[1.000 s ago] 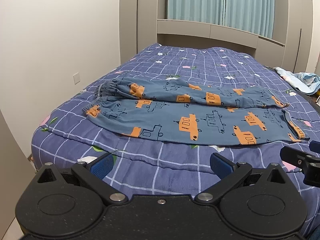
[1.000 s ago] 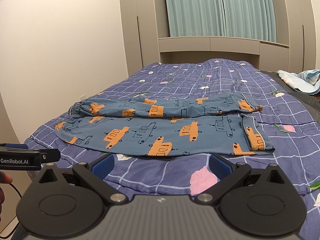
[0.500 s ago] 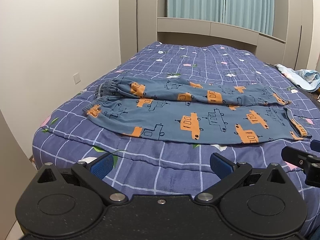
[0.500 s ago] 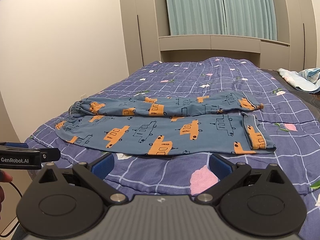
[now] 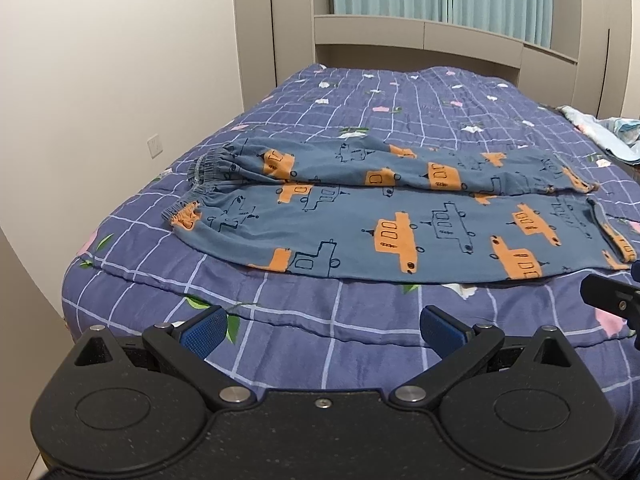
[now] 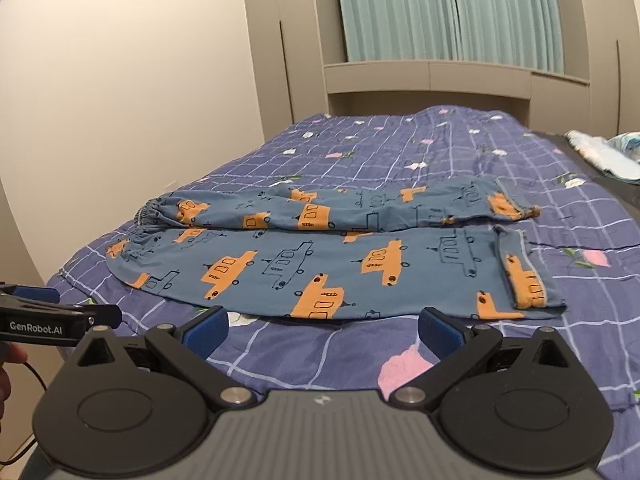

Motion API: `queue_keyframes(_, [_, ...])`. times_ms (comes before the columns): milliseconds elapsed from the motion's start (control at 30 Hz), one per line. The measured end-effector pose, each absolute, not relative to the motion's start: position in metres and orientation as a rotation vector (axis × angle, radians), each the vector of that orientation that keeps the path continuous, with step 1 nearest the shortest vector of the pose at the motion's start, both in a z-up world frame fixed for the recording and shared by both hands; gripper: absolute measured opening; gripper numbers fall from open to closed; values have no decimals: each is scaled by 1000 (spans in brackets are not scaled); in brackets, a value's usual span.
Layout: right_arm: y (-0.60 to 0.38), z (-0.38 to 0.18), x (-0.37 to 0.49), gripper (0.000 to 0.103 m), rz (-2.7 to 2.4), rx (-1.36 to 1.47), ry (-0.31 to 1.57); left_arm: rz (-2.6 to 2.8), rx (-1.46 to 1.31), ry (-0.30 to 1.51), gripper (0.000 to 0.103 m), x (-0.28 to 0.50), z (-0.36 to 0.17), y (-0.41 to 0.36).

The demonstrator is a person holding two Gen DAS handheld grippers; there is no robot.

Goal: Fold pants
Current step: 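Lower both grippers to the pants waistband and close on its edge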

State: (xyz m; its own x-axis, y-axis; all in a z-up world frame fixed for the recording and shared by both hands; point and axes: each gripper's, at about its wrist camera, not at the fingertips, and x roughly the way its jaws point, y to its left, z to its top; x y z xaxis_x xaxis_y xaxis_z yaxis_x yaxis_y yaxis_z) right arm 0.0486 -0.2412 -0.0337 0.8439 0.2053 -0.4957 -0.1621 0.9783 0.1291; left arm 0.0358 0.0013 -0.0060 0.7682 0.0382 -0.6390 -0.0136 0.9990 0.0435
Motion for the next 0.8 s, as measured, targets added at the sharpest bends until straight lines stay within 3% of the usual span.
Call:
queue_keyframes(400, [-257,-28,119,103,338,62,592,73,87,697,102,112,18,34])
queue_keyframes(800, [-251,0,259,103,507,-132,598,19,153,662,102,259,52,68])
